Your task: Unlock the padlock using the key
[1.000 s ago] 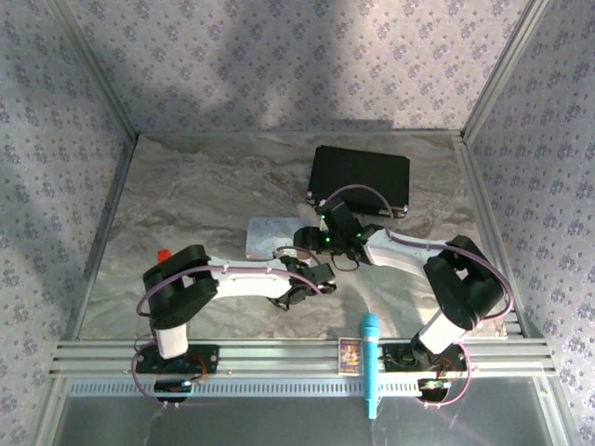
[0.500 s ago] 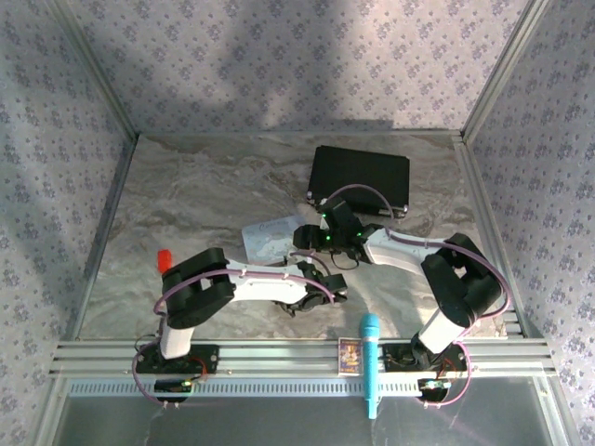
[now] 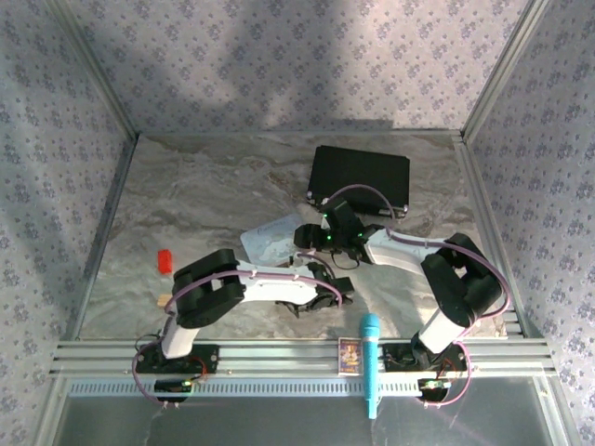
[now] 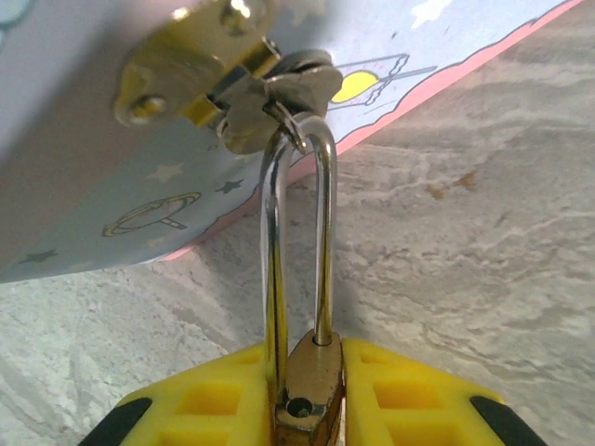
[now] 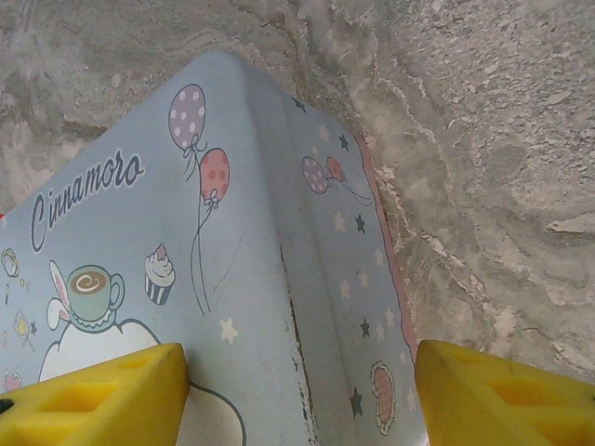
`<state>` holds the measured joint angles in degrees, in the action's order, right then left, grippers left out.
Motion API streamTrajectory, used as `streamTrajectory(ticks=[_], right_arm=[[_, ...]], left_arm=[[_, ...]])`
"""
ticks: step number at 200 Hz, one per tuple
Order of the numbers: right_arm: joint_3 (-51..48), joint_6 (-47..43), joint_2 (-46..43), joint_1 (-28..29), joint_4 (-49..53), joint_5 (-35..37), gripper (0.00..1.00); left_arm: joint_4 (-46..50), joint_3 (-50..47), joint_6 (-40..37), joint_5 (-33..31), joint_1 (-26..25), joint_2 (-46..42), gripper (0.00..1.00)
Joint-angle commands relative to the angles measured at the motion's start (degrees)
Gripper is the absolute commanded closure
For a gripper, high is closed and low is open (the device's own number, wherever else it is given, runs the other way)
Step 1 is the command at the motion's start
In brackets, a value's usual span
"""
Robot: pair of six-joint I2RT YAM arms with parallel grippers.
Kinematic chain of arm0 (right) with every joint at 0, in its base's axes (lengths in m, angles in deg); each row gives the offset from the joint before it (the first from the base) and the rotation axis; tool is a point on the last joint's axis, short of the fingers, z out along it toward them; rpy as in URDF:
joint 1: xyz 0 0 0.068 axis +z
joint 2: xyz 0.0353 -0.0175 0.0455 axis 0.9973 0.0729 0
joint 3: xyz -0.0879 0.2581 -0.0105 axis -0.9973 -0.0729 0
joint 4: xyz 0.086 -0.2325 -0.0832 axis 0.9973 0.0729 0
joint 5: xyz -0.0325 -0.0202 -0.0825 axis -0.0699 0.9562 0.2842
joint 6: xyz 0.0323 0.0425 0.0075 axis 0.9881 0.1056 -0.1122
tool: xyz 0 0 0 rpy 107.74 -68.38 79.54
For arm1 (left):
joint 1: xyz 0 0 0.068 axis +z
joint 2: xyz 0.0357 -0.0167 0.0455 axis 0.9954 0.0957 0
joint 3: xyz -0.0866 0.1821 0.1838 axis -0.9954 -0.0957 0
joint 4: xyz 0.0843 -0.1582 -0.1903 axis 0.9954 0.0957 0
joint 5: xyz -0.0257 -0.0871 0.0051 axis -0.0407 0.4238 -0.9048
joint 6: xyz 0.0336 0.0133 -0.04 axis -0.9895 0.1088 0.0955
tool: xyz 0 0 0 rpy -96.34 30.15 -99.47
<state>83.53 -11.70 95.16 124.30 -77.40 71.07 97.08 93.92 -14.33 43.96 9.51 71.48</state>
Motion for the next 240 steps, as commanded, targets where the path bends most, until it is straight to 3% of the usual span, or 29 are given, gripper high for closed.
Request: streamTrajectory(ticks=[1, 87, 145, 182, 204, 224, 240], right_arm=[[-2.8, -0.3, 2.1, 0.1, 9.2, 2.9, 0.34], [-2.6, 0.4, 3.7, 0.4, 8.6, 2.8, 0.34], [-3.3, 1.0, 3.6, 0.6, 8.1, 2.9, 0.34], [-2.9, 1.2, 3.9, 0.7, 8.0, 3.0, 0.34], [-2.8, 1.5, 3.9, 0.7, 7.8, 2.9, 0.34], [-3.0, 1.6, 3.8, 0.7, 8.0, 2.8, 0.34], [-2.7, 1.6, 3.9, 0.7, 8.0, 2.6, 0.34]], left_arm=[[4.4, 0.9, -0.4, -0.7, -0.9, 0.9, 0.75], [4.5, 4.9, -0.1, 1.1, -4.3, 2.8, 0.72], [11.4, 2.5, 1.0, -3.1, -2.1, 2.8, 0.88], [11.3, 2.6, -0.4, -3.7, -2.0, 5.0, 0.9], [9.2, 4.7, -1.7, -1.8, -2.6, 8.3, 0.89], [7.6, 5.0, -2.9, -1.7, -3.2, 7.9, 0.79], [7.2, 4.7, -3.3, -1.6, -3.4, 6.8, 0.77]])
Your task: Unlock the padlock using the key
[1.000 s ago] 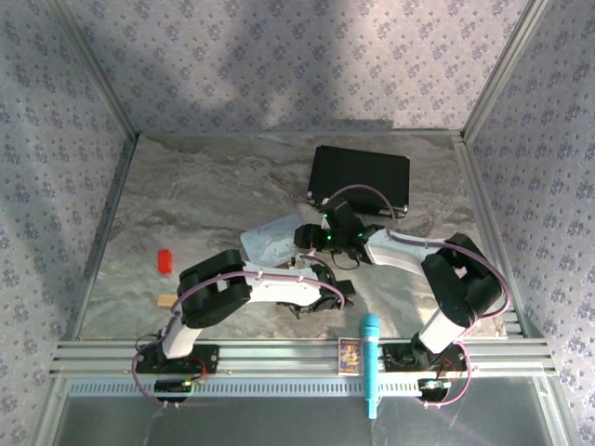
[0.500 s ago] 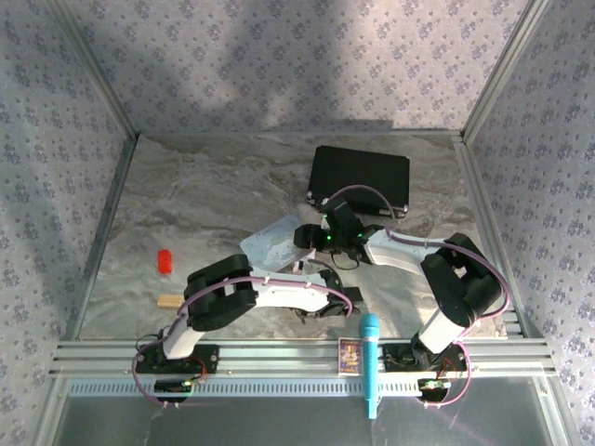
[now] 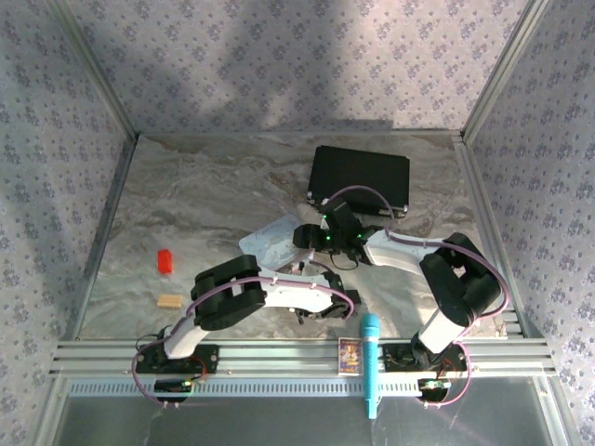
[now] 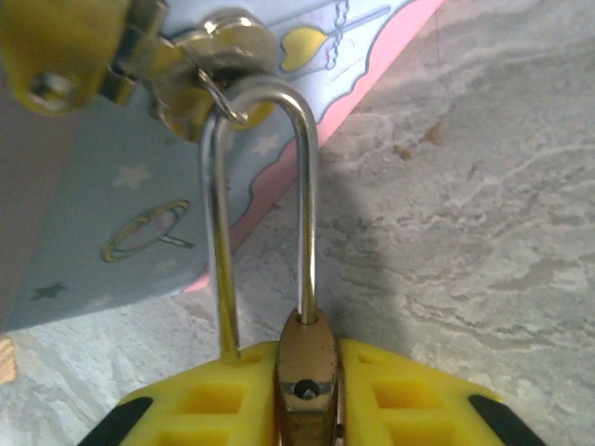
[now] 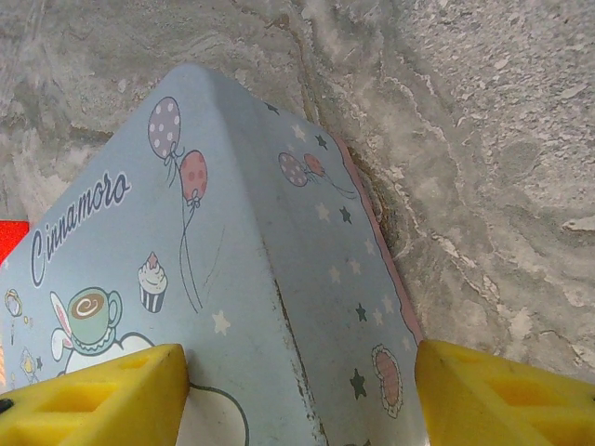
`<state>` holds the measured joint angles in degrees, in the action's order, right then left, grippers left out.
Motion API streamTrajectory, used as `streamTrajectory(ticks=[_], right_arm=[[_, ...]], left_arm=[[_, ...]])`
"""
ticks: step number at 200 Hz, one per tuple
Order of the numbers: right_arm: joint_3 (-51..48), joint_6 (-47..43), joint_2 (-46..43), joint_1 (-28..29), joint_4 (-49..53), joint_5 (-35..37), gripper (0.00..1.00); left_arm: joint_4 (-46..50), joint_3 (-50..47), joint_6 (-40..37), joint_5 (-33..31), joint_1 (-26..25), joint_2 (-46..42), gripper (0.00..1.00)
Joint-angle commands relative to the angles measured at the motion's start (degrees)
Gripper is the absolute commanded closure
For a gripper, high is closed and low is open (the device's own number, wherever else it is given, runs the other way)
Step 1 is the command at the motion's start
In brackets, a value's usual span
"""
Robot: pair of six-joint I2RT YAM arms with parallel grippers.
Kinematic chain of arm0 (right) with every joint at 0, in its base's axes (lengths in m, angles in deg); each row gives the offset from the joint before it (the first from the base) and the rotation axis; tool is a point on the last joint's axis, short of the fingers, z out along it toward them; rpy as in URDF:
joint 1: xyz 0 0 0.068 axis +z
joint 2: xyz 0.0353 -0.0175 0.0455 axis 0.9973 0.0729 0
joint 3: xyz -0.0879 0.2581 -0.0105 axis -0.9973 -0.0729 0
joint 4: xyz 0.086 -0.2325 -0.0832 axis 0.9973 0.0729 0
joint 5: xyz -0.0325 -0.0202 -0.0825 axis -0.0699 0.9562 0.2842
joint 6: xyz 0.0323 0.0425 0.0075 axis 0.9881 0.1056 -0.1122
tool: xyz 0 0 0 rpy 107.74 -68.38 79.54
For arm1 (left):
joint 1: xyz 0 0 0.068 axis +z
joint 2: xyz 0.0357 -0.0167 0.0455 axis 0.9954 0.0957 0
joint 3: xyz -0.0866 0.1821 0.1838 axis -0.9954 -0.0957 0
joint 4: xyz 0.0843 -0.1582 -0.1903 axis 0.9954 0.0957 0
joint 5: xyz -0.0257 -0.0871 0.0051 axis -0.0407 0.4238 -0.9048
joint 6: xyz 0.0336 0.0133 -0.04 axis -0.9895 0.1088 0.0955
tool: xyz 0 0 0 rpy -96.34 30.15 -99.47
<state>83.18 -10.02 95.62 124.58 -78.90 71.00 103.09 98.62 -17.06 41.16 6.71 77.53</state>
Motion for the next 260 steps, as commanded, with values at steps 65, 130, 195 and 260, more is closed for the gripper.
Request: streamTrajectory(ticks=[65, 130, 195, 260], right_arm=[[-1.5, 0.3, 4.3, 0.7, 9.3, 2.2, 0.33], [4.6, -3.6, 1.7, 0.2, 14.4, 3.0, 0.3], [10.0, -9.7, -9.1, 0.2, 24.1, 9.2, 0.02], [-4.7, -1.4, -19.9, 11.3, 15.3, 12.0, 0.13]], left_arm=[[1.0, -0.3, -0.4, 0.6, -1.4, -1.8, 0.6], [-7.2, -4.3, -4.3, -1.3, -1.7, -17.3, 0.19], [-15.7, -17.4, -7.5, 0.4, 4.0, -41.9, 0.06], [-27.7, -33.4, -12.0, 14.1, 20.0, -58.1, 0.0]])
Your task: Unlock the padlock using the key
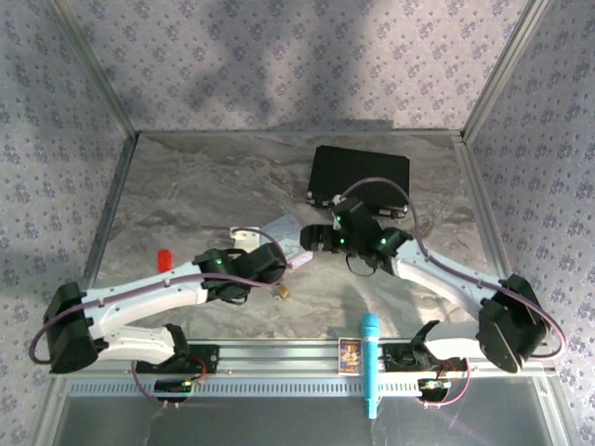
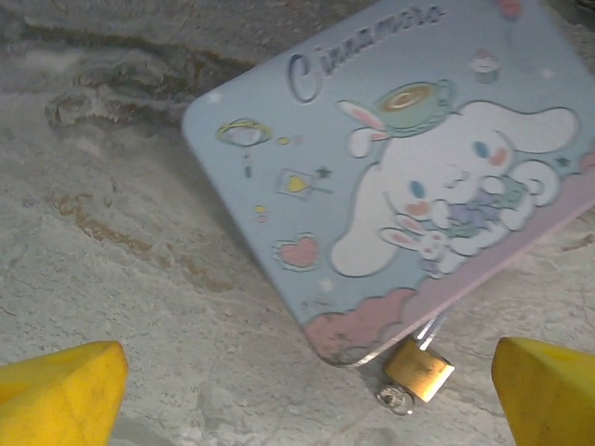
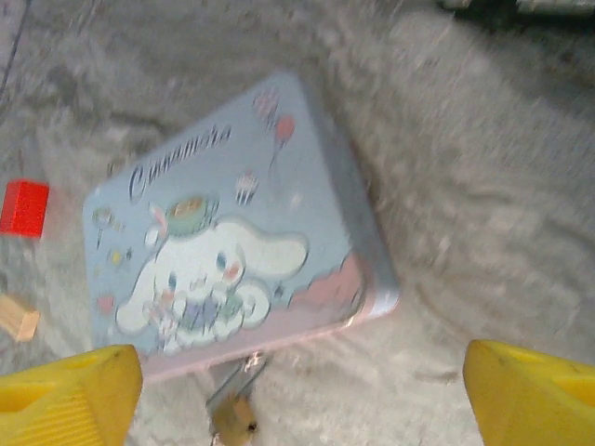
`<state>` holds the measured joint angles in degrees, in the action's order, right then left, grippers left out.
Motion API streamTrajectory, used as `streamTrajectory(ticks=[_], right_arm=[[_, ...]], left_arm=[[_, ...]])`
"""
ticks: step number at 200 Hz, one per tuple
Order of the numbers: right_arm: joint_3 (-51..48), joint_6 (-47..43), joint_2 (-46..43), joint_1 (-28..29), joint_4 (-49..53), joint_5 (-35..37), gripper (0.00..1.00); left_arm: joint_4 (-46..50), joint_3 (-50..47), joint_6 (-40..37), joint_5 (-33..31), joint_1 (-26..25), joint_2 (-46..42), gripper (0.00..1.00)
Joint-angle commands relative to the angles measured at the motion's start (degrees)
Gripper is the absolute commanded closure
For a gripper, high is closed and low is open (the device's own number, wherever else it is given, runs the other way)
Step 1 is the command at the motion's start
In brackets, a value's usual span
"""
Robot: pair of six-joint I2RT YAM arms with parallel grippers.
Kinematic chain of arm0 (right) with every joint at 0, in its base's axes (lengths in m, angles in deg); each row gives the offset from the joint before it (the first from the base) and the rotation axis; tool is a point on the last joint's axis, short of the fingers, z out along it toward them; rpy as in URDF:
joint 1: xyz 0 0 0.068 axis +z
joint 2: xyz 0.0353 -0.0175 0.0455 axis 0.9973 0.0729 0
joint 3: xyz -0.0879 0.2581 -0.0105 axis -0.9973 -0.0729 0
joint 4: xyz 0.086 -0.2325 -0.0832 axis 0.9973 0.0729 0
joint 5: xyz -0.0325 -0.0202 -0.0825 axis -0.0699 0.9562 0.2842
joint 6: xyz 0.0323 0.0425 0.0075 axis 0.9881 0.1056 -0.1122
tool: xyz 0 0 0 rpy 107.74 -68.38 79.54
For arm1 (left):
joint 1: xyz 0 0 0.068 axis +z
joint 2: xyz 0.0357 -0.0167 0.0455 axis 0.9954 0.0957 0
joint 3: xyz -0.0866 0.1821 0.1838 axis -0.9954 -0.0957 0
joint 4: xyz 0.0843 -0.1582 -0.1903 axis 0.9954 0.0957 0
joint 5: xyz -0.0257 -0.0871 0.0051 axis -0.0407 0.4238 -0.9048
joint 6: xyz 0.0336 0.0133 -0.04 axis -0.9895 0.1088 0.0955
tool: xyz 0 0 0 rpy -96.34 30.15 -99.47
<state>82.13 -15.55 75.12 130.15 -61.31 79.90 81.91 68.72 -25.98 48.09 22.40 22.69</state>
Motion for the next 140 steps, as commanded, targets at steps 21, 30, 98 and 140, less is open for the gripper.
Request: streamTrajectory(ticks=[21, 30, 98, 140], right_arm=[[-5.1, 6.9, 3.1, 11.8, -6.7, 6.1, 0.2], [-5.4, 7.9, 5.1, 13.6, -8.9, 6.8, 0.24], [-3.8, 10.3, 17.1, 19.3, -14.9, 9.8, 0.37], [-2.3, 10.8, 21.8, 20.5, -15.1, 10.8, 0.38]], left_arm=[[-8.3, -4.7, -4.5, 9.2, 8.5, -3.8, 0.0], [-8.5, -4.6, -4.9, 9.5, 9.8, -3.5, 0.0], [-9.4, -3.9, -6.6, 10.9, 15.0, -2.1, 0.0], [-9.8, -4.8, -6.1, 10.9, 15.6, -1.5, 0.0]])
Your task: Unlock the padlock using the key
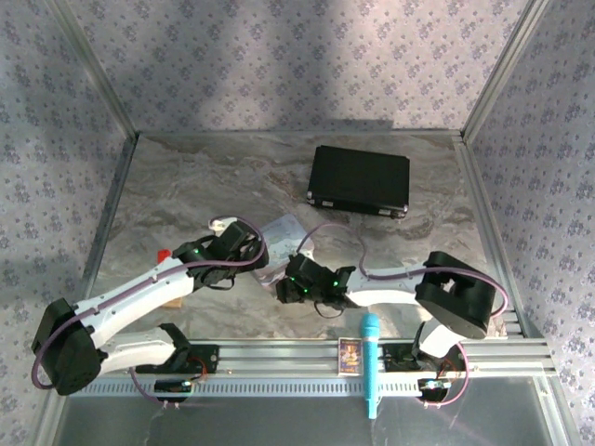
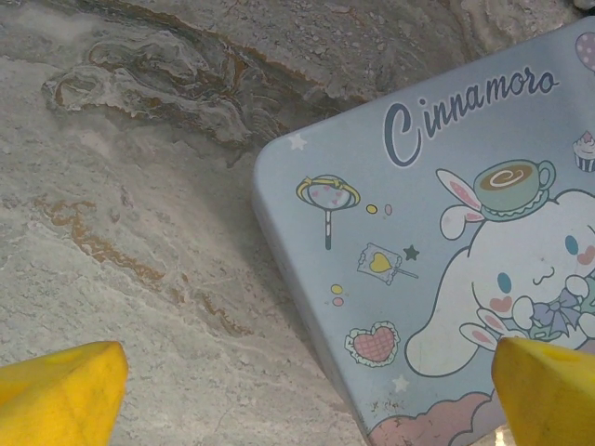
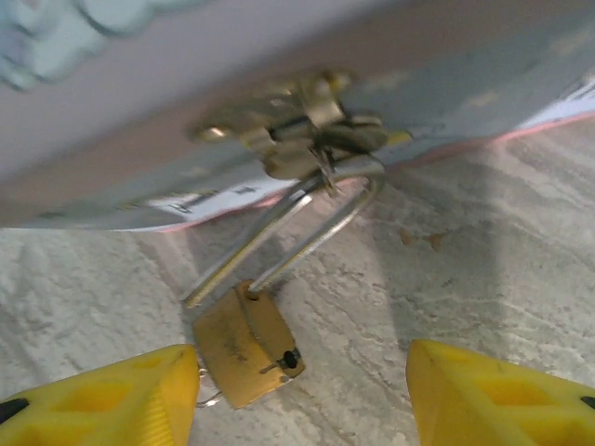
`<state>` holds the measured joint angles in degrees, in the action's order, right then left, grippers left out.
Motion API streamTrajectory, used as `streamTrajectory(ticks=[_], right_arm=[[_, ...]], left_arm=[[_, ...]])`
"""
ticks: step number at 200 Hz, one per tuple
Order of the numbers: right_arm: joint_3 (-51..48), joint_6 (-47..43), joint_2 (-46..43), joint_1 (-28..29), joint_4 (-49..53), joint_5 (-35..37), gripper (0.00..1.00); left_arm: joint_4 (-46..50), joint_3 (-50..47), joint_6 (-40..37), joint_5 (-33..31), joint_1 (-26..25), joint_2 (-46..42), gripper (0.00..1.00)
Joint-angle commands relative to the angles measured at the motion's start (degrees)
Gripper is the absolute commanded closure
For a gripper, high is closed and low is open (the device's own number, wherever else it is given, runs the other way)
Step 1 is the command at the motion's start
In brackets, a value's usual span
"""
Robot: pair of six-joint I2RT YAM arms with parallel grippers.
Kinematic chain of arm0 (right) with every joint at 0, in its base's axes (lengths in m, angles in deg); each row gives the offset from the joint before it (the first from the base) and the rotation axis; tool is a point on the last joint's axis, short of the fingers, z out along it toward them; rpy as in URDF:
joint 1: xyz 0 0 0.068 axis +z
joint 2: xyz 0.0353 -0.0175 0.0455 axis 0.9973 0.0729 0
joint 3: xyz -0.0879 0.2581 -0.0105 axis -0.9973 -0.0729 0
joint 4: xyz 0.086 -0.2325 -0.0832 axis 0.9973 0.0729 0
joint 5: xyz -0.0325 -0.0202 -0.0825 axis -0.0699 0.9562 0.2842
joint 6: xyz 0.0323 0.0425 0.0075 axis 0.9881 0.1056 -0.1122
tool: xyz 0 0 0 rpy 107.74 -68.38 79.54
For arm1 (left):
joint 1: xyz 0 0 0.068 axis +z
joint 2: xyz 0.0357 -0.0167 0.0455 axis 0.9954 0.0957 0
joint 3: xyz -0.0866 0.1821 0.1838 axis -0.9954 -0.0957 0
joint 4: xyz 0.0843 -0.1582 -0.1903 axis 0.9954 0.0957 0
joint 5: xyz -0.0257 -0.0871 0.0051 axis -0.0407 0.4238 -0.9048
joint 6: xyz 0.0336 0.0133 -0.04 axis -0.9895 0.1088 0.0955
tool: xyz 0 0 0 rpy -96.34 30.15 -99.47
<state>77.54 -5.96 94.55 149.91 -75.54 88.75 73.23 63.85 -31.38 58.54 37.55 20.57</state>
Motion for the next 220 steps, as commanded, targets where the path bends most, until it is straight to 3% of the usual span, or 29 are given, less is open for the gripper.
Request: streamTrajectory(ticks=[1, 50, 79, 112, 139, 165, 189, 220], right_arm=[[2.3, 1.2, 2.5, 0.8, -0.9, 1.9, 0.38], [5.3, 2.8, 6.3, 1.8, 3.3, 3.7, 0.43], [5.2, 4.6, 6.3, 2.7, 7.3, 5.4, 0.54], [0.7, 6.3, 3.7, 2.6, 3.4, 4.1, 0.67], [-3.1, 6.6, 1.7, 1.6, -1.9, 1.7, 0.76], [-7.3, 8.5, 0.1, 0.7, -8.2, -0.2, 0.84], [-8.8, 8.7, 0.2, 0.2, -10.4, -0.7, 0.92], [-11.6, 10.1, -1.4, -0.7, -13.6, -1.7, 0.97]], left_arm=[[-1.1, 0.1, -0.7, 0.5, 0.4, 0.6, 0.0], [-0.1, 0.4, -0.7, -1.4, 0.6, 1.4, 0.0], [0.4, 1.6, -1.4, -1.8, 0.8, 2.1, 0.0], [2.6, 3.8, -3.0, -5.6, 0.9, 3.2, 0.0], [7.3, 8.3, -9.4, -11.5, -1.0, 6.2, 0.0], [10.0, 14.0, -21.2, -17.9, -7.0, 11.3, 0.0], [11.8, 16.3, -27.4, -16.9, -8.5, 16.1, 0.03], [8.8, 13.4, -34.8, -14.5, -9.6, 15.3, 0.09]])
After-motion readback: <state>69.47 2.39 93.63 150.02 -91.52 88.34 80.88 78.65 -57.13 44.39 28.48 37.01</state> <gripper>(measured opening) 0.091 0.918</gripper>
